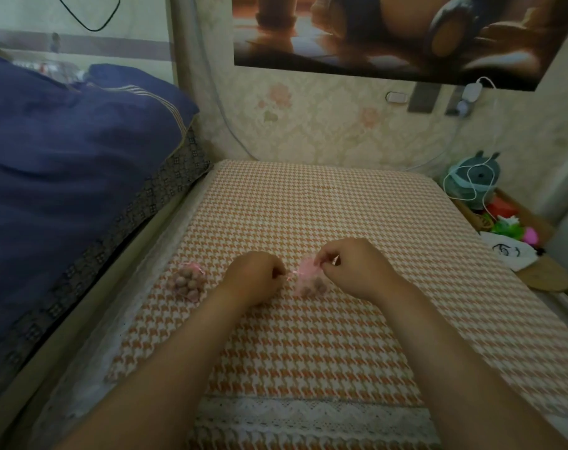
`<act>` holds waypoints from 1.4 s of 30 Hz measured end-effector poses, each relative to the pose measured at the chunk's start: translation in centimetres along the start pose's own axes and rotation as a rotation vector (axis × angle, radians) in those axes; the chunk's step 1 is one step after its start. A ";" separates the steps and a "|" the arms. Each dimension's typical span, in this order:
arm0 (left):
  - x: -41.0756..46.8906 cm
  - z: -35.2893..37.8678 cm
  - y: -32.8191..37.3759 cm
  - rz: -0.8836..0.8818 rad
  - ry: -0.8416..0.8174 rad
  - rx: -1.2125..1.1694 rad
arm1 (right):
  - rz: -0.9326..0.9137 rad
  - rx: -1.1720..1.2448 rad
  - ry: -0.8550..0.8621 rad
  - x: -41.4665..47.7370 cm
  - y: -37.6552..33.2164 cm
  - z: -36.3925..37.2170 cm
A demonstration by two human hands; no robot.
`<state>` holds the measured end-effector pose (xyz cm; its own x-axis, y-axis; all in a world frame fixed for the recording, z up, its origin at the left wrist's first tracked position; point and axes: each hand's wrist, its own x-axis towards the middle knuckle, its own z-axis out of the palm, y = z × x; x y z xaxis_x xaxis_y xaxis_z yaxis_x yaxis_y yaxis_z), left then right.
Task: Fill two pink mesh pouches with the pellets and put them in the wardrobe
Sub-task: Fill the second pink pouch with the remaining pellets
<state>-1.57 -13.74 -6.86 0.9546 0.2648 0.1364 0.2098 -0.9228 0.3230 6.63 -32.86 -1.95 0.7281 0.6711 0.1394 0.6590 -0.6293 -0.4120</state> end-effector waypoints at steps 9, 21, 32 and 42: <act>-0.3 -3.0 2.5 0.045 0.272 -0.662 | -0.026 0.017 0.014 0.0 -0.8 -0.1; -0.9 -3.3 2.0 0.019 0.021 -0.389 | -0.064 0.020 -0.031 -0.5 -1.8 0.1; -1.2 -3.7 3.2 -0.025 -0.006 -0.346 | -0.027 -0.023 -0.026 -0.4 -1.9 -0.3; -0.8 -3.6 2.5 0.033 0.031 -0.479 | 0.009 -0.094 -0.091 -0.8 -2.5 -1.1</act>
<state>-2.57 -15.25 -2.85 0.9508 0.2523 0.1795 0.0514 -0.7002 0.7121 4.59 -32.21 -0.04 0.7165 0.6957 0.0517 0.6706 -0.6664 -0.3258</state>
